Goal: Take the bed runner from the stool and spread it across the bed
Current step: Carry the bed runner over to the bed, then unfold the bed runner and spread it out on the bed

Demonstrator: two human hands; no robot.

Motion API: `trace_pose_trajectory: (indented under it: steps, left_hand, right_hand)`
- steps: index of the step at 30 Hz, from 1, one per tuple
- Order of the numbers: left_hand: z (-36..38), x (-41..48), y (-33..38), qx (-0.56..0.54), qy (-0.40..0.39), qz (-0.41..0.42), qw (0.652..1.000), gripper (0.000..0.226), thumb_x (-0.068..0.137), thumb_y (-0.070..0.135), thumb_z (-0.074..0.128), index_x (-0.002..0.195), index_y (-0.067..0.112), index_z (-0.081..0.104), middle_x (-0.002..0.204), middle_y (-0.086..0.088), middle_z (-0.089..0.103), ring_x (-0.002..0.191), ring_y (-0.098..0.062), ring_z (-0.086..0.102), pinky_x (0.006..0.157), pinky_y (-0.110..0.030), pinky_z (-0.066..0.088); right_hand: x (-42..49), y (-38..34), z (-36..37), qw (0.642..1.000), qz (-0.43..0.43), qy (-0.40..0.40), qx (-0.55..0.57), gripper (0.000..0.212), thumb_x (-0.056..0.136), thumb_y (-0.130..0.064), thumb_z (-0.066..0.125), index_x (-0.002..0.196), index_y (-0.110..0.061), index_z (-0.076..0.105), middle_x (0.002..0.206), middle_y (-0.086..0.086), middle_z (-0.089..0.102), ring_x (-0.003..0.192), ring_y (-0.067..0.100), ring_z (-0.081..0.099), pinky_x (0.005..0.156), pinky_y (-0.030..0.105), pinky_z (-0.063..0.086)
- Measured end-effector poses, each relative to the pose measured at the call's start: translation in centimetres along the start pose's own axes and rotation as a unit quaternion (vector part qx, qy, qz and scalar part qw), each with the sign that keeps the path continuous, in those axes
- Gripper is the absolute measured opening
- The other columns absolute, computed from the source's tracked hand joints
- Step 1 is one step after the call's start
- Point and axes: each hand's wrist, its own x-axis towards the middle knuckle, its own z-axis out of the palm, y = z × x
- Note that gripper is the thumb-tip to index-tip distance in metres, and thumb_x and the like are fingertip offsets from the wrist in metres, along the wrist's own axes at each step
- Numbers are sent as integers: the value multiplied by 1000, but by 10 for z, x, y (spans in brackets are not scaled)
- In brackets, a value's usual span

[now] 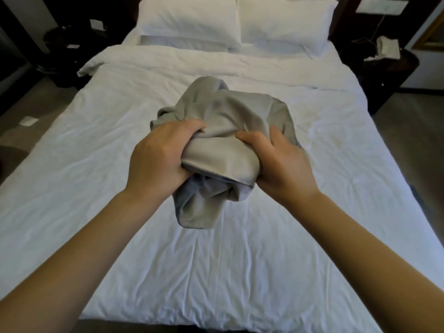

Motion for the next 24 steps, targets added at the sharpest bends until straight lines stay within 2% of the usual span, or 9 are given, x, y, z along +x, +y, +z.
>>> trace_pose_trajectory:
  steps: [6,12,18,24]
  left_hand:
    - [60,-45,-45,-9,-29,5,1000,46,72,28,61,117,20,58,101,-3,66,90,-18,54,68,-28,42]
    - [125,-90,-82,-22,-58,1,998,42,74,25,60,116,22,55,98,-4,65,87,-25,59,62,-40,50]
    - [191,-133,-114,-39,-80,0,996,45,73,11,67,114,21,52,97,-6,65,86,-30,61,57,-45,51]
    - [234,-172,-138,-35,-92,-8,995,40,77,13,67,115,17,56,99,-8,63,89,-29,61,59,-43,51]
  right_hand:
    - [-36,1,80,999,38,-16,4,63,55,-8,78,115,-17,62,81,13,54,61,34,56,49,26,32]
    - [-77,9,160,997,59,-44,12,59,58,-5,76,114,-15,63,78,11,51,61,32,53,50,25,29]
    - [-119,17,235,994,89,-54,21,62,63,-3,75,116,-22,49,81,11,53,64,29,54,49,24,31]
    - [-150,21,288,993,92,-70,14,64,63,-1,75,118,-23,49,87,11,56,68,28,55,50,30,42]
